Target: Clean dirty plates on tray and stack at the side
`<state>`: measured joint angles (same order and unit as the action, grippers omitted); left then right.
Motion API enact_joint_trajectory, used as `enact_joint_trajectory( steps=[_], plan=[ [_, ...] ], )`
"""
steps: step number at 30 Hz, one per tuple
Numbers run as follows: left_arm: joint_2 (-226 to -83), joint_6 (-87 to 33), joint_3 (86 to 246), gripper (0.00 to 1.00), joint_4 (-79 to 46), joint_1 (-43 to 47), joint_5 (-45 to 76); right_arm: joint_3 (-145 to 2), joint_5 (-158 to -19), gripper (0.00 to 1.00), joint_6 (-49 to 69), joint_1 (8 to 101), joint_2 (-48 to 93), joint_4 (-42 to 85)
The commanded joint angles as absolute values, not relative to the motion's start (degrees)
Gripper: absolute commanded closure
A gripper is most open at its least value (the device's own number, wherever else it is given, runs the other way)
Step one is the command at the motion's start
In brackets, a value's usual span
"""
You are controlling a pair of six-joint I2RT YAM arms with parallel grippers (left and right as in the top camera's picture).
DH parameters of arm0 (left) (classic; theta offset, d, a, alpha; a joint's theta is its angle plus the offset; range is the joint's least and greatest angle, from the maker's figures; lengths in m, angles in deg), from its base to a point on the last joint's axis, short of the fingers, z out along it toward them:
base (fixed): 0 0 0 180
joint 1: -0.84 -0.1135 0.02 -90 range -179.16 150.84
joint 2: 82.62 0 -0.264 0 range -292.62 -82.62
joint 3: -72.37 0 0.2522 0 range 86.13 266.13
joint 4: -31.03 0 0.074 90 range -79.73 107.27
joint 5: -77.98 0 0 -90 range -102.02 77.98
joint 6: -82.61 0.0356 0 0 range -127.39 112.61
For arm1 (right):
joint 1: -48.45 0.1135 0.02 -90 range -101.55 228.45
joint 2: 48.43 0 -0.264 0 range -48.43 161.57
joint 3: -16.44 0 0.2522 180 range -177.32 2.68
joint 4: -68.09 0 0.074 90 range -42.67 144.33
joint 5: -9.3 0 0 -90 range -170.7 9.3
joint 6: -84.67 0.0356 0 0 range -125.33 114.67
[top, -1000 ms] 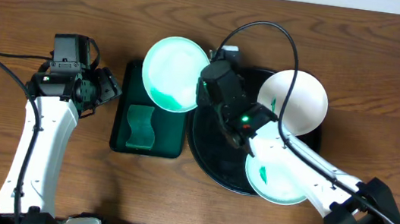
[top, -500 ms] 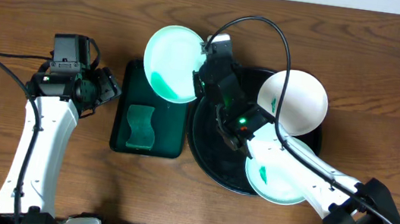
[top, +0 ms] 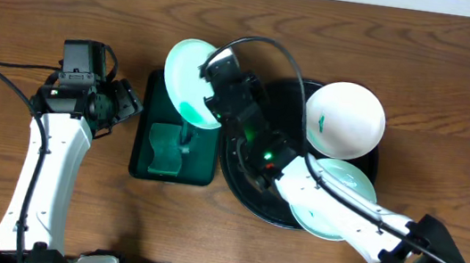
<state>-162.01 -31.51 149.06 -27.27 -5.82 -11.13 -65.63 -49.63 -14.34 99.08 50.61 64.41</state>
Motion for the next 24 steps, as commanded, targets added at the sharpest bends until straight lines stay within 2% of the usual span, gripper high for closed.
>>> enact_joint_trajectory(
  steps=[1,11,24],
  plan=[
    [-162.03,-31.42,149.79,0.20,-27.27,-5.99,-12.12,-66.97,-47.05,0.98,-24.77,100.61,49.41,66.38],
    [-162.03,-31.42,149.79,0.19,-27.27,-5.99,-12.12,-66.97,-46.11,0.98,-42.43,103.02,49.41,73.81],
    [-162.03,-31.42,149.79,0.20,-27.27,-5.99,-12.12,-66.97,-46.00,0.98,-58.43,105.55,49.41,81.33]
  ],
)
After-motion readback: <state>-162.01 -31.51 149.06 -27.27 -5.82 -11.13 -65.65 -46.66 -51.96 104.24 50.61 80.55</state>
